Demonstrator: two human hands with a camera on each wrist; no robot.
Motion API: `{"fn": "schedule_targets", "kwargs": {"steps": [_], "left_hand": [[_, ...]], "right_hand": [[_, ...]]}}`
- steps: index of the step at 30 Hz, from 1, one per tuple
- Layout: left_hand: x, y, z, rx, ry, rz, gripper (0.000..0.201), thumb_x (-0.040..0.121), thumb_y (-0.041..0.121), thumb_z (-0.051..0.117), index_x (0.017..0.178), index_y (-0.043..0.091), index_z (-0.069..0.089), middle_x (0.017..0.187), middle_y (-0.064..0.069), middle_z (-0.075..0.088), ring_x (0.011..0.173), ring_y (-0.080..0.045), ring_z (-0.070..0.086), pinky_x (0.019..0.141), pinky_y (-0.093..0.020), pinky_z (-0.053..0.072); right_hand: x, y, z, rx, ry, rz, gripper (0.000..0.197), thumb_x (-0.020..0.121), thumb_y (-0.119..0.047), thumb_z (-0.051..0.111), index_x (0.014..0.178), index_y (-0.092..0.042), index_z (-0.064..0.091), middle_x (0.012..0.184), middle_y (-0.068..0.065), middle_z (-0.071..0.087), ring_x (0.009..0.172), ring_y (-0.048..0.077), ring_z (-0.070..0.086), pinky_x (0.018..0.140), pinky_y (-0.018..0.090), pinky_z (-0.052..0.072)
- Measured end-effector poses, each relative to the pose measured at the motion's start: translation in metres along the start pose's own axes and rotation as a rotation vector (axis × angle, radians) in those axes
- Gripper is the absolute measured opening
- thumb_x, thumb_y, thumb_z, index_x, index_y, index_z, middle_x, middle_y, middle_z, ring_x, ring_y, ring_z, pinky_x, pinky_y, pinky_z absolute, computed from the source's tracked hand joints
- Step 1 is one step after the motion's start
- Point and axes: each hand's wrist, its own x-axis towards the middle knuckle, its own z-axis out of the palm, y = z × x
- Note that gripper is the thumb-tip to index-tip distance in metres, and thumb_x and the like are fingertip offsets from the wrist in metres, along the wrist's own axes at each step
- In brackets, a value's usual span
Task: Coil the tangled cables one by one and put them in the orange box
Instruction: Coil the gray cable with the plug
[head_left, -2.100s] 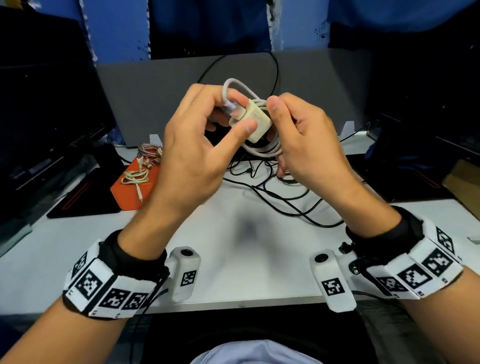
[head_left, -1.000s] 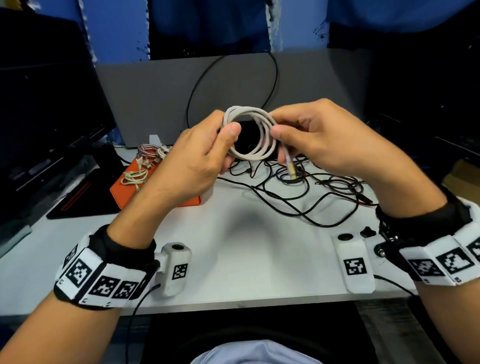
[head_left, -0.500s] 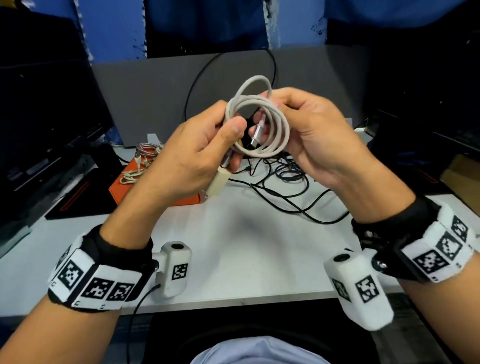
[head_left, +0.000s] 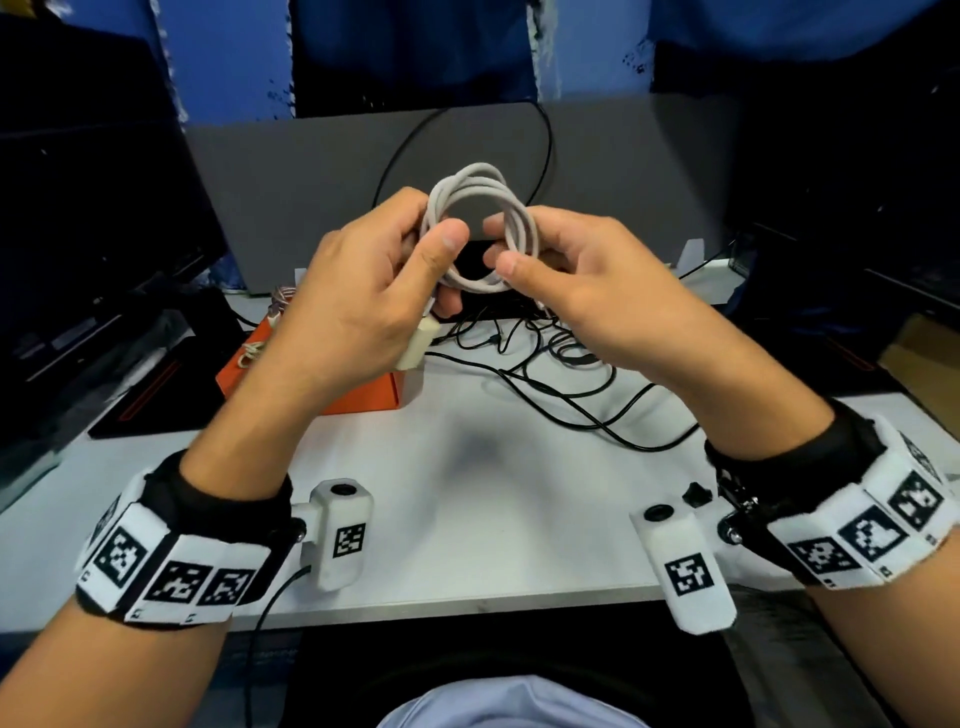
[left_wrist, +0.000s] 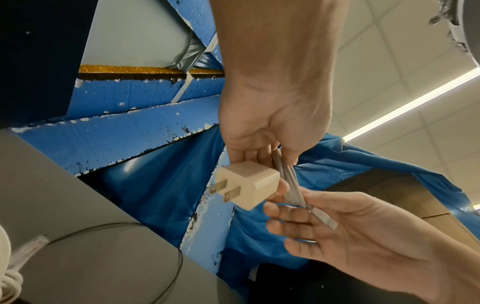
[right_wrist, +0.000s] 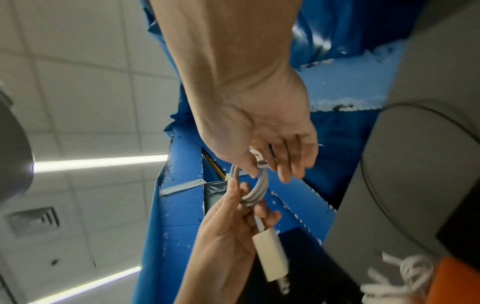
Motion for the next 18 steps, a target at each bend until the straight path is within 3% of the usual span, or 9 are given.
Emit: {"fn": "schedule_targets", "kwargs": {"steps": [3, 5, 9, 12, 14, 16, 18], "left_hand": [[0.003, -0.006, -0.008, 0.065, 0.041, 0.024, 0.028, 0.109, 0.033, 0.047, 0.1, 0.01, 0.06, 0.075, 0.005, 0.07, 0.07, 0.001, 0.069, 0.064, -0.025, 0.051], [0.006, -0.011, -0.011, -0.011, 0.079, 0.012, 0.03, 0.109, 0.031, 0.046, 0.097, 0.008, 0.059, 0.073, 0.001, 0.069, 0.066, -0.002, 0.068, 0.065, -0.029, 0.051], [0.005, -0.012, 0.007, -0.363, 0.113, -0.088, 0.025, 0.11, 0.031, 0.044, 0.093, 0.019, 0.057, 0.068, -0.002, 0.069, 0.065, -0.018, 0.068, 0.067, -0.037, 0.056], [0.004, -0.01, 0.02, -0.605, 0.082, -0.187, 0.021, 0.11, 0.025, 0.044, 0.096, 0.02, 0.06, 0.08, 0.0, 0.074, 0.075, -0.02, 0.071, 0.071, -0.031, 0.058], [0.006, -0.012, 0.022, -0.654, 0.05, -0.224, 0.019, 0.109, 0.023, 0.047, 0.102, 0.016, 0.062, 0.094, -0.002, 0.077, 0.087, -0.018, 0.074, 0.078, -0.03, 0.058], [0.007, -0.017, 0.021, -0.629, 0.005, -0.241, 0.019, 0.108, 0.025, 0.049, 0.112, 0.013, 0.064, 0.103, -0.002, 0.076, 0.097, -0.017, 0.073, 0.089, -0.036, 0.057], [0.008, -0.021, 0.019, -0.592, -0.041, -0.274, 0.021, 0.108, 0.03, 0.05, 0.115, 0.016, 0.064, 0.103, 0.0, 0.075, 0.096, -0.015, 0.07, 0.089, -0.04, 0.053]], "right_hand": [[-0.002, 0.0, -0.01, -0.062, -0.182, 0.001, 0.024, 0.11, -0.021, 0.048, 0.118, -0.006, 0.065, 0.094, 0.002, 0.08, 0.093, 0.014, 0.076, 0.096, 0.044, 0.058], [-0.002, 0.0, -0.017, 0.006, -0.231, -0.021, 0.028, 0.112, -0.019, 0.044, 0.108, -0.002, 0.066, 0.089, 0.004, 0.08, 0.089, 0.018, 0.077, 0.093, 0.043, 0.06], [0.003, 0.005, -0.002, 0.172, -0.071, 0.027, 0.031, 0.112, -0.02, 0.041, 0.113, -0.009, 0.07, 0.101, 0.006, 0.08, 0.096, 0.018, 0.077, 0.095, 0.04, 0.06], [0.006, 0.011, 0.016, 0.376, -0.004, 0.161, 0.034, 0.114, -0.028, 0.035, 0.118, -0.018, 0.067, 0.106, 0.008, 0.079, 0.099, 0.022, 0.077, 0.101, 0.046, 0.057], [0.007, 0.012, 0.019, 0.549, -0.009, 0.244, 0.036, 0.114, -0.033, 0.033, 0.119, -0.017, 0.065, 0.103, 0.008, 0.079, 0.099, 0.026, 0.077, 0.104, 0.051, 0.055], [0.008, 0.013, 0.019, 0.654, 0.0, 0.288, 0.037, 0.113, -0.037, 0.035, 0.118, -0.017, 0.066, 0.104, 0.01, 0.079, 0.1, 0.029, 0.077, 0.106, 0.054, 0.052], [0.007, 0.014, 0.021, 0.69, 0.005, 0.306, 0.038, 0.113, -0.04, 0.036, 0.119, -0.018, 0.066, 0.111, 0.016, 0.077, 0.106, 0.034, 0.075, 0.107, 0.055, 0.051]]}}
